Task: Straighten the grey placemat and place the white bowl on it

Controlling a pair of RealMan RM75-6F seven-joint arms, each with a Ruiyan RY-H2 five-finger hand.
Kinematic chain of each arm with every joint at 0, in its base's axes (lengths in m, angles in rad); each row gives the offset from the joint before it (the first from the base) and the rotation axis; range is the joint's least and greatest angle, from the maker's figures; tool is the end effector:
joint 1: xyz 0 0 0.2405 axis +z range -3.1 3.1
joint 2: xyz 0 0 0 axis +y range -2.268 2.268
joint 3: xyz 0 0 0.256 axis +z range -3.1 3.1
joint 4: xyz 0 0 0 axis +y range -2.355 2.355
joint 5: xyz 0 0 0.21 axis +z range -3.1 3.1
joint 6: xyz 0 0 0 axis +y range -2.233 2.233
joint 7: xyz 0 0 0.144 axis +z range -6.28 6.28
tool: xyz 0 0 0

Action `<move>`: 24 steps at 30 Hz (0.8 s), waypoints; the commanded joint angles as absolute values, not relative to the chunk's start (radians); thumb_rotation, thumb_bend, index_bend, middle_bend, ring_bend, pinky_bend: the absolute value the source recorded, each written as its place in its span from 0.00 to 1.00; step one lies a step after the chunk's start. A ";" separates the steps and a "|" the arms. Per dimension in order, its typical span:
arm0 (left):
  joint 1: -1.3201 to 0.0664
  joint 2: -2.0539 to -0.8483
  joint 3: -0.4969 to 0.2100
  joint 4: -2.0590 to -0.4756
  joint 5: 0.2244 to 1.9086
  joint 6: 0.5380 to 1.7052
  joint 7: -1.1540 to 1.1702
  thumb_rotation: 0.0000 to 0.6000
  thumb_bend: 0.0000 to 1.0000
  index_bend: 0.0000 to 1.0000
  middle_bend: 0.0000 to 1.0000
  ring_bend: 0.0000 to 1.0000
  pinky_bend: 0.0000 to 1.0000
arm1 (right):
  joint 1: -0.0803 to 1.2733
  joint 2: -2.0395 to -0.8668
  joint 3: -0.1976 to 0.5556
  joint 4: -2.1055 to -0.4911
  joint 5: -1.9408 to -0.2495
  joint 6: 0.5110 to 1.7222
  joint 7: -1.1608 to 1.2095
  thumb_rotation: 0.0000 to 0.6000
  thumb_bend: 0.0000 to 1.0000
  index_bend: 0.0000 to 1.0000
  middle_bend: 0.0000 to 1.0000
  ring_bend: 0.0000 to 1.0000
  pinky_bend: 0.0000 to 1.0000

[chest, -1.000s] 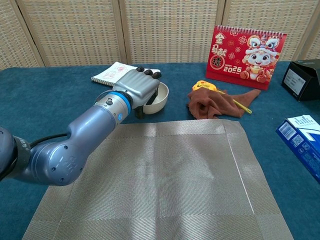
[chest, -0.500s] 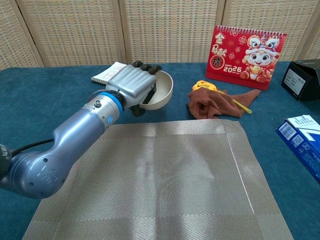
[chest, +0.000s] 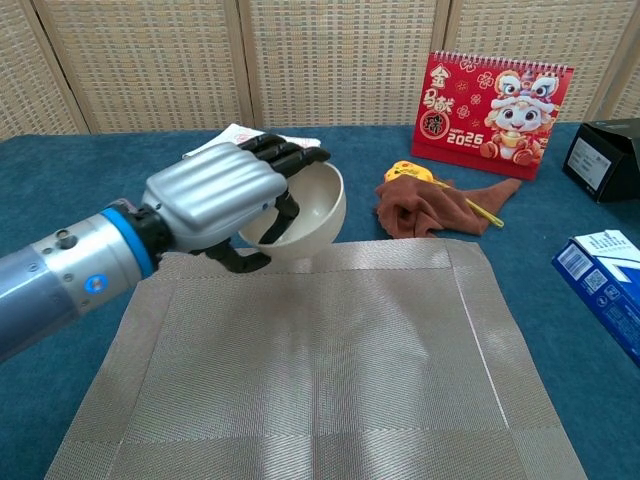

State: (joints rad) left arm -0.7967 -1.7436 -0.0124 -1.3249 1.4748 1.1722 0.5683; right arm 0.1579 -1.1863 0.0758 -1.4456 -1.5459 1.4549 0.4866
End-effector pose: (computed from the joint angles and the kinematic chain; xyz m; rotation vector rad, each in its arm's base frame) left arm -0.1022 0.2980 -0.0661 -2.0835 -0.2687 -1.0199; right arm -0.3173 -0.2121 0.1511 1.3120 -1.1530 1.2639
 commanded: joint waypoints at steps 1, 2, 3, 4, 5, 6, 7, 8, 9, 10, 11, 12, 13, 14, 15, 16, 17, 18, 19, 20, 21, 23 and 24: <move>-0.770 -1.694 0.024 -1.373 1.509 1.179 0.563 1.00 0.53 0.70 0.00 0.00 0.00 | 0.157 -1.186 0.075 -1.448 -1.548 1.459 0.484 1.00 0.16 0.11 0.00 0.00 0.00; -0.767 -1.687 0.029 -1.379 1.513 1.179 0.561 1.00 0.53 0.69 0.00 0.00 0.00 | 0.157 -1.185 0.076 -1.449 -1.549 1.460 0.483 1.00 0.16 0.11 0.00 0.00 0.00; -0.763 -1.678 0.035 -1.387 1.517 1.177 0.557 1.00 0.53 0.69 0.00 0.00 0.00 | 0.156 -1.185 0.075 -1.450 -1.550 1.462 0.482 1.00 0.16 0.11 0.00 0.00 0.00; -0.760 -1.672 0.039 -1.392 1.519 1.175 0.552 1.00 0.52 0.69 0.00 0.00 0.00 | 0.155 -1.185 0.075 -1.451 -1.551 1.463 0.482 1.00 0.16 0.11 0.00 0.00 0.00; -0.756 -1.666 0.043 -1.398 1.520 1.170 0.546 1.00 0.50 0.68 0.00 0.00 0.00 | 0.155 -1.185 0.075 -1.452 -1.552 1.465 0.481 1.00 0.16 0.11 0.00 0.00 0.00; -0.752 -1.661 0.048 -1.403 1.520 1.164 0.541 1.00 0.49 0.68 0.00 0.00 0.00 | 0.154 -1.185 0.074 -1.453 -1.553 1.467 0.481 1.00 0.16 0.11 0.00 0.00 0.00; -0.749 -1.657 0.053 -1.405 1.523 1.158 0.535 1.00 0.47 0.68 0.00 0.00 0.00 | 0.154 -1.185 0.074 -1.454 -1.556 1.470 0.482 1.00 0.16 0.11 0.00 0.00 0.00; -0.747 -1.656 0.057 -1.404 1.527 1.154 0.531 1.00 0.47 0.68 0.00 0.00 0.00 | 0.154 -1.186 0.073 -1.455 -1.558 1.472 0.481 1.00 0.16 0.11 0.00 0.00 0.00; -0.745 -1.658 0.061 -1.400 1.533 1.148 0.527 1.00 0.47 0.67 0.00 0.00 0.00 | 0.153 -1.188 0.072 -1.455 -1.562 1.475 0.479 1.00 0.16 0.11 0.00 0.00 0.00; -0.743 -1.661 0.063 -1.396 1.536 1.144 0.524 1.00 0.47 0.67 0.00 0.00 0.00 | 0.154 -1.189 0.070 -1.455 -1.564 1.475 0.477 1.00 0.16 0.11 0.00 0.00 0.00; -0.741 -1.665 0.063 -1.394 1.537 1.141 0.521 1.00 0.47 0.67 0.00 0.00 0.00 | 0.154 -1.190 0.069 -1.455 -1.565 1.474 0.475 1.00 0.16 0.11 0.00 0.00 0.00; -0.739 -1.671 0.064 -1.391 1.538 1.136 0.519 1.00 0.47 0.67 0.00 0.00 0.00 | 0.154 -1.191 0.067 -1.455 -1.565 1.471 0.471 1.00 0.16 0.11 0.00 0.00 0.00; -0.737 -1.676 0.064 -1.390 1.538 1.130 0.519 1.00 0.47 0.66 0.00 0.00 0.00 | 0.155 -1.192 0.066 -1.455 -1.565 1.469 0.469 1.00 0.16 0.11 0.00 0.00 0.00; -0.736 -1.679 0.065 -1.390 1.539 1.124 0.520 1.00 0.47 0.66 0.00 0.00 0.00 | 0.155 -1.193 0.066 -1.455 -1.563 1.467 0.467 1.00 0.16 0.11 0.00 0.00 0.00; -0.736 -1.684 0.066 -1.389 1.541 1.118 0.524 1.00 0.47 0.66 0.00 0.00 0.00 | 0.156 -1.194 0.066 -1.454 -1.562 1.465 0.465 1.00 0.16 0.11 0.00 0.00 0.00; -0.735 -1.689 0.067 -1.386 1.544 1.113 0.529 1.00 0.47 0.66 0.00 0.00 0.00 | 0.156 -1.195 0.066 -1.454 -1.561 1.464 0.464 1.00 0.16 0.11 0.00 0.00 0.00; -0.735 -1.693 0.068 -1.384 1.546 1.109 0.533 1.00 0.47 0.65 0.00 0.00 0.00 | 0.156 -1.195 0.066 -1.454 -1.561 1.463 0.464 1.00 0.16 0.11 0.00 0.00 0.00; -0.734 -1.696 0.067 -1.382 1.547 1.106 0.536 1.00 0.47 0.64 0.00 0.00 0.00 | 0.156 -1.195 0.066 -1.454 -1.560 1.463 0.464 1.00 0.16 0.11 0.00 0.00 0.00; -0.733 -1.701 0.067 -1.379 1.547 1.101 0.539 1.00 0.47 0.64 0.00 0.00 0.00 | 0.157 -1.196 0.066 -1.454 -1.560 1.463 0.465 1.00 0.16 0.11 0.00 0.00 0.00; -0.732 -1.705 0.067 -1.377 1.545 1.096 0.541 1.00 0.46 0.63 0.00 0.00 0.00 | 0.157 -1.196 0.066 -1.454 -1.560 1.463 0.465 1.00 0.16 0.11 0.00 0.00 0.00; -0.731 -1.710 0.067 -1.376 1.543 1.089 0.544 1.00 0.46 0.62 0.00 0.00 0.00 | 0.157 -1.196 0.066 -1.454 -1.560 1.463 0.465 1.00 0.16 0.11 0.00 0.00 0.00; -0.729 -1.716 0.065 -1.373 1.540 1.078 0.553 1.00 0.44 0.60 0.00 0.00 0.00 | 0.157 -1.196 0.065 -1.454 -1.562 1.463 0.466 1.00 0.16 0.11 0.00 0.00 0.00; -0.729 -1.718 0.065 -1.374 1.540 1.074 0.558 1.00 0.41 0.56 0.00 0.00 0.00 | 0.157 -1.196 0.065 -1.454 -1.562 1.463 0.466 1.00 0.16 0.11 0.00 0.00 0.00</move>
State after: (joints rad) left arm -0.7298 -1.7155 0.0654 -1.3745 1.5411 1.0774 0.5548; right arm 0.1573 -1.1958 0.0646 -1.4535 -1.5621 1.4632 0.4664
